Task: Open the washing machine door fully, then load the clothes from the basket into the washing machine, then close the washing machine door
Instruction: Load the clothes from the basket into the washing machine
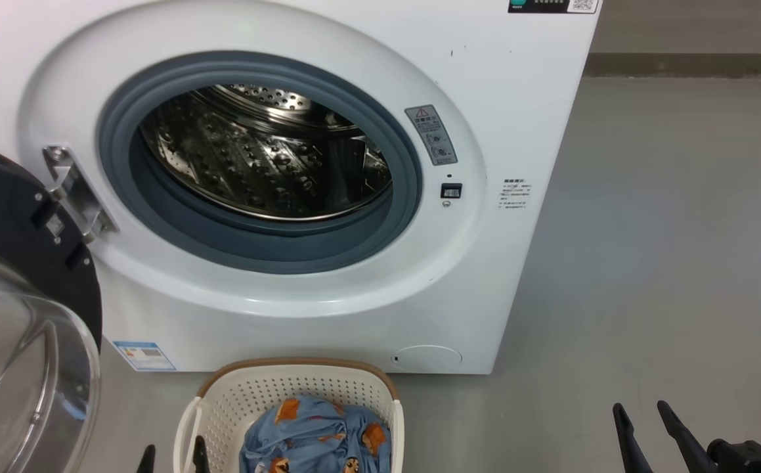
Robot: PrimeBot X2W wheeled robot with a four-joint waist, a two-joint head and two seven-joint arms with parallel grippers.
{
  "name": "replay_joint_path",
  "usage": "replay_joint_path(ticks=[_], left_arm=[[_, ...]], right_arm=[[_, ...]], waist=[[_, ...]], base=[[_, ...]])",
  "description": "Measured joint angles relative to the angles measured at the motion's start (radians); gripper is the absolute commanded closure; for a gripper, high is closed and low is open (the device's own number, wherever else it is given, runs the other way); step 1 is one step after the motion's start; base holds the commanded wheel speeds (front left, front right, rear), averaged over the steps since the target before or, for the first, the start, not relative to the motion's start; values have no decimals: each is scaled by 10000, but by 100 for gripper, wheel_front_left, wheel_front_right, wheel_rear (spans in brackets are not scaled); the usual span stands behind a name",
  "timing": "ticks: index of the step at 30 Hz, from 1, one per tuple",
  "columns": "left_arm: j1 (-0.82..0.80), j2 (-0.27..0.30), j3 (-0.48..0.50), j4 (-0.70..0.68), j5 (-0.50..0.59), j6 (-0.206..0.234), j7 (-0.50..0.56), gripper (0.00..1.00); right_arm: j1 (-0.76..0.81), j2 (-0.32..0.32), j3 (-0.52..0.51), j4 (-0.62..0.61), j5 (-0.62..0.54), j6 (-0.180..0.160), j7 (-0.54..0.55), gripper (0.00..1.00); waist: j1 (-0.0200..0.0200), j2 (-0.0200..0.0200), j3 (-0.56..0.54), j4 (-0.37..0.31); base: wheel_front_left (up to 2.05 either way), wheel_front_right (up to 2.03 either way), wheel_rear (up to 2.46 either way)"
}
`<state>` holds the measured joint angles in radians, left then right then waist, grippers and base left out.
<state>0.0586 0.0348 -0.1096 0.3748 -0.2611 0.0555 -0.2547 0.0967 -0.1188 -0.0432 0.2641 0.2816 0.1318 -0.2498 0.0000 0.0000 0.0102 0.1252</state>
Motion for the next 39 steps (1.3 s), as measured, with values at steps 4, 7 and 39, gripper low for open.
replay_joint_path(ticks=[4, 7, 39], left_arm=[[-10, 2, -182, 15, -56, -90, 104, 0], [-80, 2, -355, 25, -268, -247, 324, 0], [-4780, 633, -487, 4274, -1221, -1045, 3172, 0]], right_arm=[[-6, 13, 4, -42, 0, 0, 0, 0], [-167, 36, -6, -81, 2, 0, 0, 0], [-3078, 190, 535, -587, 142, 0, -2, 0]], waist=[[0, 0, 136, -85], [0, 0, 354, -182], [0, 0, 3960, -2607]], base=[[0, 0, 0], [0, 0, 0], [0, 0, 0]])
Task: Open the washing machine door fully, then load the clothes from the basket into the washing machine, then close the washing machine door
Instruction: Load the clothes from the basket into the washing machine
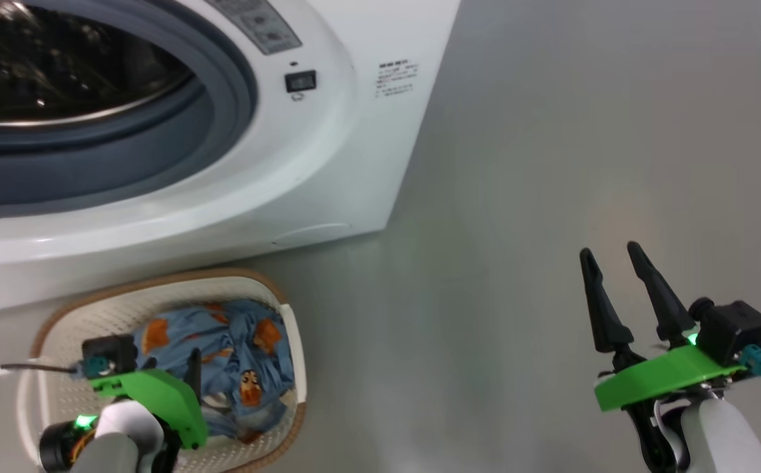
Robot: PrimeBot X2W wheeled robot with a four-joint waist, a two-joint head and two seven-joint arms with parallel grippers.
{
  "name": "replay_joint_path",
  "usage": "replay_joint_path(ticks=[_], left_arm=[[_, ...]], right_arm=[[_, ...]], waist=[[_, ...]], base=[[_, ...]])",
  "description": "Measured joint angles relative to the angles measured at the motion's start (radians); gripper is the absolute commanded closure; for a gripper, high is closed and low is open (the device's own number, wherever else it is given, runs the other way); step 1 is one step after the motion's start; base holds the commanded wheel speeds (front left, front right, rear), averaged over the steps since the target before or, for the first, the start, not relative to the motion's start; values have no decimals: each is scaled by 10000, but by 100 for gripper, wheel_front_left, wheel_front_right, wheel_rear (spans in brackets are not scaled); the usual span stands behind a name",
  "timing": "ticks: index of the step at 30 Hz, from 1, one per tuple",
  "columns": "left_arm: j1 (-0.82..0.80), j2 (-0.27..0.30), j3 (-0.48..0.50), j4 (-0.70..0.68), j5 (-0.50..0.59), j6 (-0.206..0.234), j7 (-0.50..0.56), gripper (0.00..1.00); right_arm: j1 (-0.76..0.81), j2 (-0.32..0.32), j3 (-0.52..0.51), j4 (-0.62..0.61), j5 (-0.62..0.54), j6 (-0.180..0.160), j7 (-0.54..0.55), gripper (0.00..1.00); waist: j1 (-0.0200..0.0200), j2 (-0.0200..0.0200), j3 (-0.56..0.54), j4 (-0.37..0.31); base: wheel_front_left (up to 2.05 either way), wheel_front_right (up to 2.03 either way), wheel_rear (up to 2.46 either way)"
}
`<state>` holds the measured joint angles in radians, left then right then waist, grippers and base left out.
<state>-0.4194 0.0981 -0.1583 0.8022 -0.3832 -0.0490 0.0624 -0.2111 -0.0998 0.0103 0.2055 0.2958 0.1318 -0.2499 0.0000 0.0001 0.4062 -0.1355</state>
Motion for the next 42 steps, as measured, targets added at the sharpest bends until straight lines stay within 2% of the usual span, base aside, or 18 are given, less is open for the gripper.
replay_joint_path(ticks=[19, 22, 33, 42], left_arm=[[-2512, 598, 683, 3037, -922, -25, 861, 0], [-2884, 627, 765, 3338, -980, 98, 857, 0], [-3658, 633, 811, 4288, -1114, 90, 531, 0], [-4156, 535, 608, 4508, -1103, 92, 59, 0]], right_arm=[[-1193, -54, 391, -495, 136, 0, 0, 0], [-1325, -134, 395, -631, 138, 0, 0, 0], [-1430, -299, 362, -911, 148, 0, 0, 0], [-1525, -433, 234, -1145, 150, 0, -2, 0]], waist=[[0, 0, 2347, -1041], [0, 0, 2663, -1121], [0, 0, 3441, -1307], [0, 0, 3768, -1283]], base=[[0, 0, 0], [0, 0, 0], [0, 0, 0], [0, 0, 0]])
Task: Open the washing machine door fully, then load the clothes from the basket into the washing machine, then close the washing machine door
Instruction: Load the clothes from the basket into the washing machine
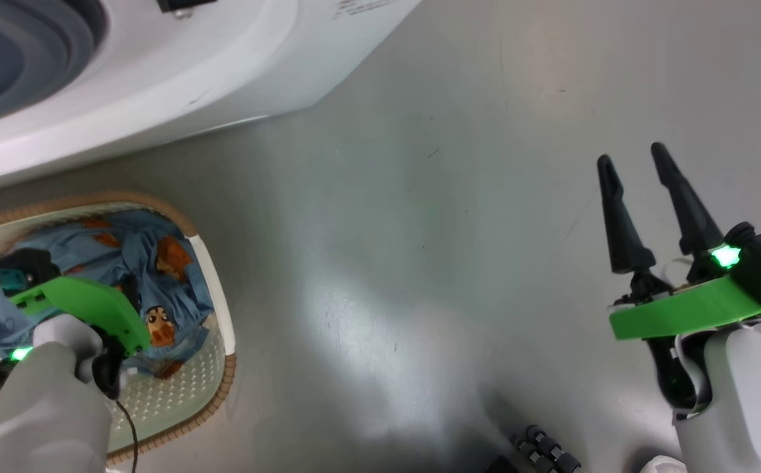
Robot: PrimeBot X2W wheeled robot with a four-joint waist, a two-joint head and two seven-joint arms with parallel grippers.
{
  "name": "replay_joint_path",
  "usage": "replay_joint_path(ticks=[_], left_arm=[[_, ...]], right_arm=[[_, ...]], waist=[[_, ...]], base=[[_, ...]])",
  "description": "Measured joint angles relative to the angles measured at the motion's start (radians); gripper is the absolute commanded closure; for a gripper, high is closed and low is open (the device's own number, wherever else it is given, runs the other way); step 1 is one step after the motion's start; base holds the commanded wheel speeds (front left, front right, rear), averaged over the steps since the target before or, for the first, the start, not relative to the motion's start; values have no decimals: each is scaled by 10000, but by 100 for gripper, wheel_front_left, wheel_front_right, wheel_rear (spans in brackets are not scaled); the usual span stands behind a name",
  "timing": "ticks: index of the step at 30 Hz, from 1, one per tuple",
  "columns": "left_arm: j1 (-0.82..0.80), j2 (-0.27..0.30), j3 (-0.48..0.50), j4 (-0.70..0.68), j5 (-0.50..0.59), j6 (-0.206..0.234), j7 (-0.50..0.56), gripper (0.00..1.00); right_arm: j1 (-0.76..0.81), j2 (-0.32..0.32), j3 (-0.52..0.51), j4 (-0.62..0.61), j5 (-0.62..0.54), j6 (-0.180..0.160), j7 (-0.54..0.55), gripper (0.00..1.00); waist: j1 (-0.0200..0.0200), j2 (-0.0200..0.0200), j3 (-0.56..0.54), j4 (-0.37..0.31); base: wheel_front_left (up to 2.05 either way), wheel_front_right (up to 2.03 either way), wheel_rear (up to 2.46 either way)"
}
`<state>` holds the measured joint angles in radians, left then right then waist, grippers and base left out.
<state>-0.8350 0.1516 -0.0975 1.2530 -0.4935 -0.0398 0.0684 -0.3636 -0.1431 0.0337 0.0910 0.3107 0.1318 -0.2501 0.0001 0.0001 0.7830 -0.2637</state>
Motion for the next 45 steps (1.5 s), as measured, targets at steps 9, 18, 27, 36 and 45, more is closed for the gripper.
replay_joint_path(ticks=[9, 18, 27, 36, 45], left_arm=[[-107, -224, -73, 192, -27, -25, -84, 51], [-110, -341, -251, 295, -29, -176, -320, 100], [-40, -644, -293, 353, -134, -265, -1108, 100], [922, -938, -403, 376, -295, -382, -2456, 100], [2165, -1133, -531, -79, -366, -543, -3139, 100]], right_arm=[[-96, -107, -171, -75, 0, 0, 0, 0], [-96, -146, -382, -104, 0, 0, 0, 0], [-78, -159, -441, 12, -4, 0, -2, 0], [151, -226, -387, 190, -17, 0, -69, 0], [1082, -282, -405, 487, -82, 0, -69, 0]], waist=[[0, 0, 131, 91], [0, 0, 173, 219], [0, 0, -259, 449], [0, 0, -1265, 830], [0, 0, -2718, 1342]], base=[[0, 0, 0], [0, 0, 0], [0, 0, 0], [0, 0, 0], [0, 0, 0]])
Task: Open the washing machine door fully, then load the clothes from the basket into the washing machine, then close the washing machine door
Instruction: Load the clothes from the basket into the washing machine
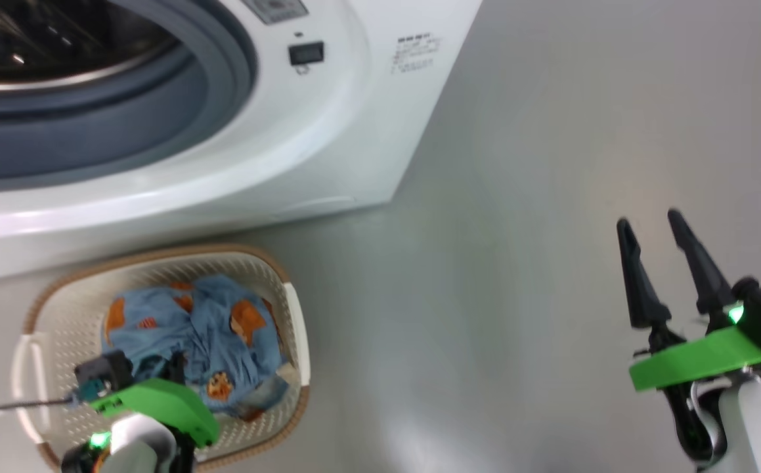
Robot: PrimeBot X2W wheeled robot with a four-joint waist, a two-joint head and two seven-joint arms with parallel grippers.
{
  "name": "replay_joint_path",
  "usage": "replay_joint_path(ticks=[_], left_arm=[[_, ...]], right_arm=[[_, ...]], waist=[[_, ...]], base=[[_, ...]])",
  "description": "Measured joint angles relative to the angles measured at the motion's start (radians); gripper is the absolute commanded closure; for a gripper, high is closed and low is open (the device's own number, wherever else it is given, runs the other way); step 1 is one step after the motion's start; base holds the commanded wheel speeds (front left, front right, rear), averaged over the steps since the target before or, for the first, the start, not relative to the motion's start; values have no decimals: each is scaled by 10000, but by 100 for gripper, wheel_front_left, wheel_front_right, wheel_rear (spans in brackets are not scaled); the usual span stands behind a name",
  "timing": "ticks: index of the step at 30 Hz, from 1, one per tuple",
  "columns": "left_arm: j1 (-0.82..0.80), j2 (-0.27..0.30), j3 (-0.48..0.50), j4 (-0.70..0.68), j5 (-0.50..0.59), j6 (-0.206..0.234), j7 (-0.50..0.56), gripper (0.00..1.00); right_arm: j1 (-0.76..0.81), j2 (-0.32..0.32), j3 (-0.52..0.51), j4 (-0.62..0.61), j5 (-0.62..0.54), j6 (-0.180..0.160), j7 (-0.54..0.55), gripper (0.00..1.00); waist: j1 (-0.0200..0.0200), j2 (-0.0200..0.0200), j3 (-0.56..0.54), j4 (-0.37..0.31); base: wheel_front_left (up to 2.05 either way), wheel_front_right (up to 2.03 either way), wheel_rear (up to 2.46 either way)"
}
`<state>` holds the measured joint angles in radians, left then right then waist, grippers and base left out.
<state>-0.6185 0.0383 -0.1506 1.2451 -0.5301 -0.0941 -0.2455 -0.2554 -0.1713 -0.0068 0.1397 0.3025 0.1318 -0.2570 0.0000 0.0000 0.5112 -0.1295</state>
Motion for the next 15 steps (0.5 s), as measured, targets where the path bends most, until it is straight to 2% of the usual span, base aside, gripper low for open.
replay_joint_path(ticks=[8, 15], left_arm=[[1729, -75, 153, -2259, 192, 33, -38, 100], [3388, -71, 286, -4226, 631, 291, -38, 100]], right_arm=[[1131, 2, -82, 163, -90, 0, 2, 0], [1837, 10, -84, 299, -121, 0, 2, 0]], waist=[[0, 0, -1402, 471], [0, 0, -2534, 818]], base=[[0, 0, 0], [0, 0, 0]])
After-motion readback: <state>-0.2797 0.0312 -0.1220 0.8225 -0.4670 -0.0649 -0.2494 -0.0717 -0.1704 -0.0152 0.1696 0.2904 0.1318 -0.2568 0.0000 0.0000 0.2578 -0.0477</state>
